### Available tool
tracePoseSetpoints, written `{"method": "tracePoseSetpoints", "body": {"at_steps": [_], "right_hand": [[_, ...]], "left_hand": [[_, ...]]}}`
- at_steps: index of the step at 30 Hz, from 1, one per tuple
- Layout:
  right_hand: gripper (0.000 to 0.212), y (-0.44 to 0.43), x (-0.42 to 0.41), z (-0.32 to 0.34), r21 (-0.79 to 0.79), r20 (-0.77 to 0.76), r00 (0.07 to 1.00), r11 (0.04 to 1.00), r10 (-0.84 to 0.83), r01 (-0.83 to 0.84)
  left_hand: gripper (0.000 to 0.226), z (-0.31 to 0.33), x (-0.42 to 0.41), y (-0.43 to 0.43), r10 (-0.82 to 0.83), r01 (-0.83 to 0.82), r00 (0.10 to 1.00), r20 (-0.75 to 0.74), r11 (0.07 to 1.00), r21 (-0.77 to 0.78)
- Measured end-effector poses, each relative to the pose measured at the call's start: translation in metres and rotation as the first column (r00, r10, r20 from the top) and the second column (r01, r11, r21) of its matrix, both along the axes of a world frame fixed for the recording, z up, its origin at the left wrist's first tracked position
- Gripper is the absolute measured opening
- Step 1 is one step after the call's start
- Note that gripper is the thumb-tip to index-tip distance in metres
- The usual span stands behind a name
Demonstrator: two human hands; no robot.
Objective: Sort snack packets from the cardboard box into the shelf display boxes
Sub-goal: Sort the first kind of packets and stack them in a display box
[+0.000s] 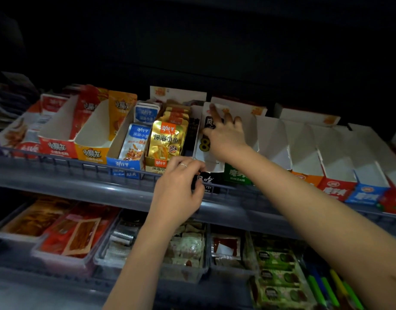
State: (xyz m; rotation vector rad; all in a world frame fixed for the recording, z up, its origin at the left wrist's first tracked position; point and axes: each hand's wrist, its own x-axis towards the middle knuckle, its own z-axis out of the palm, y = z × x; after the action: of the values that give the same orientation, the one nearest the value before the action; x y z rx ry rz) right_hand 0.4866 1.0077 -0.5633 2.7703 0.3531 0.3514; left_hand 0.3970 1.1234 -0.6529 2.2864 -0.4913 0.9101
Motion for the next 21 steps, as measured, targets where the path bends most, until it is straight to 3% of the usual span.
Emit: {"method": "tracePoseSetpoints", "body": {"at_steps": [4, 11, 16, 18, 21], "right_hand": [[0.056, -0.001, -0.001, -0.001, 0.024, -0.001, 1.000, 1.000, 0.013, -0.013], [0.051, -0.013, -0.021, -0.005, 0.204, 0.042, 0.991, 0.970, 0.129, -0.135], [0.034, -0.035, -0.054, -0.015, 0.451, 0.311, 0.924, 0.822, 0.221, -0.349], [0.024, -0.049, -0.074, -0.024, 0.465, 0.403, 0.882, 0.776, 0.243, -0.426], [0.017, -0.079, -0.112, -0.045, 0.421, 0.459, 0.835, 0.753, 0.303, -0.505]], "left_hand": [[0.024, -0.001, 0.001, 0.001, 0.006, -0.006, 1.000, -0.012, 1.000, 0.002], [0.027, -0.001, 0.002, 0.003, -0.013, 0.013, 1.000, 0.002, 0.999, 0.033], [0.024, 0.005, -0.007, 0.002, 0.084, -0.091, 0.988, 0.127, 0.994, 0.054], [0.021, 0.010, -0.019, -0.002, 0.093, -0.099, 0.975, 0.200, 0.995, 0.024], [0.016, 0.010, -0.047, -0.015, -0.035, 0.009, 0.960, 0.277, 0.996, 0.093]]}}
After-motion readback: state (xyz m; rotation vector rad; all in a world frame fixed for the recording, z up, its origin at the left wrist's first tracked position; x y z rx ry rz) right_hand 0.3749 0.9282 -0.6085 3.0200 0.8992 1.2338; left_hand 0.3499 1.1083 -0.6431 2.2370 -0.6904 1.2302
